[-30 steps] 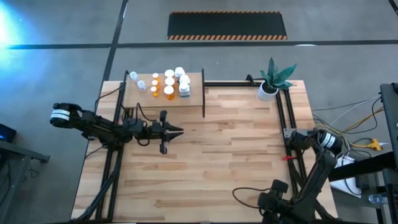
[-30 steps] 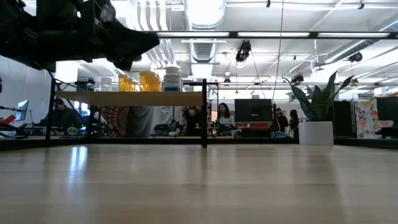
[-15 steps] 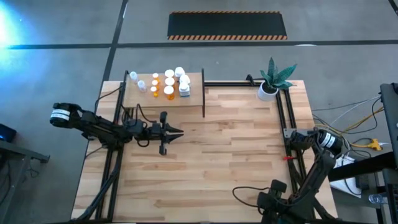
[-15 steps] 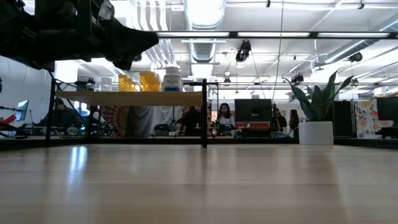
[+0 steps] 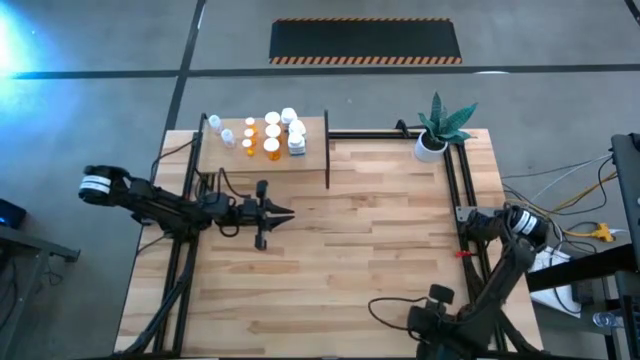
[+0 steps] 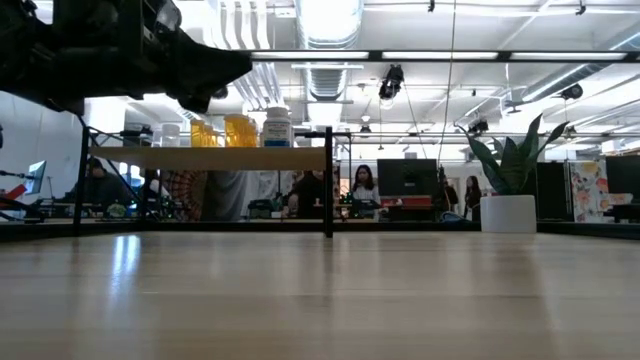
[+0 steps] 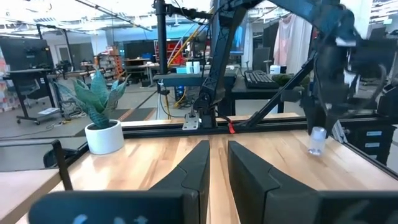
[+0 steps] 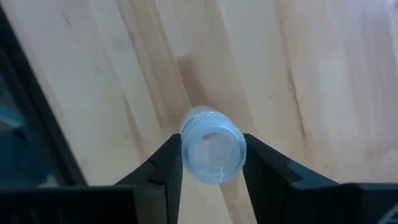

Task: Pick and place medicine bottles onto shelf by color
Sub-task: Put the transparent pill bottle aligned with the other transparent pill bottles on the shelves

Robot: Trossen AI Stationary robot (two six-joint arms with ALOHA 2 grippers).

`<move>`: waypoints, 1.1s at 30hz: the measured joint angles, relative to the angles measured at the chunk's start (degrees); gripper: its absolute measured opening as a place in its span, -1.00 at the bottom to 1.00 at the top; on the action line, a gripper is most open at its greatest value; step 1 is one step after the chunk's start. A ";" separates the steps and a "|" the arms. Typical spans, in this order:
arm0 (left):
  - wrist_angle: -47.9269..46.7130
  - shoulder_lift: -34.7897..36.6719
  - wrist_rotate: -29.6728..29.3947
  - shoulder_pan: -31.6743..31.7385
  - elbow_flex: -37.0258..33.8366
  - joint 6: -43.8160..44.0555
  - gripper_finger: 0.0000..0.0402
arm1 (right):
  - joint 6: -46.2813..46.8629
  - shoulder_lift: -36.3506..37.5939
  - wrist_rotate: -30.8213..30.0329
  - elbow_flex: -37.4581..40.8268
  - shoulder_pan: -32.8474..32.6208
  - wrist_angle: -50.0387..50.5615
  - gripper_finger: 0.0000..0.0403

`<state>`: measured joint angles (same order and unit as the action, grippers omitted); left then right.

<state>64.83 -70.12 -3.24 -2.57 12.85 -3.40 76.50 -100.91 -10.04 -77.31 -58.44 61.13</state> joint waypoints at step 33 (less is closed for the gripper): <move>-9.78 17.78 -0.77 -0.13 -12.44 3.14 -0.81 | -79.66 -26.34 6.98 -44.88 56.10 -3.05 -0.34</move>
<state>55.05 -52.34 -4.01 -2.70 0.41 -0.26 -3.16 -127.25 -3.06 -122.20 -2.34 58.08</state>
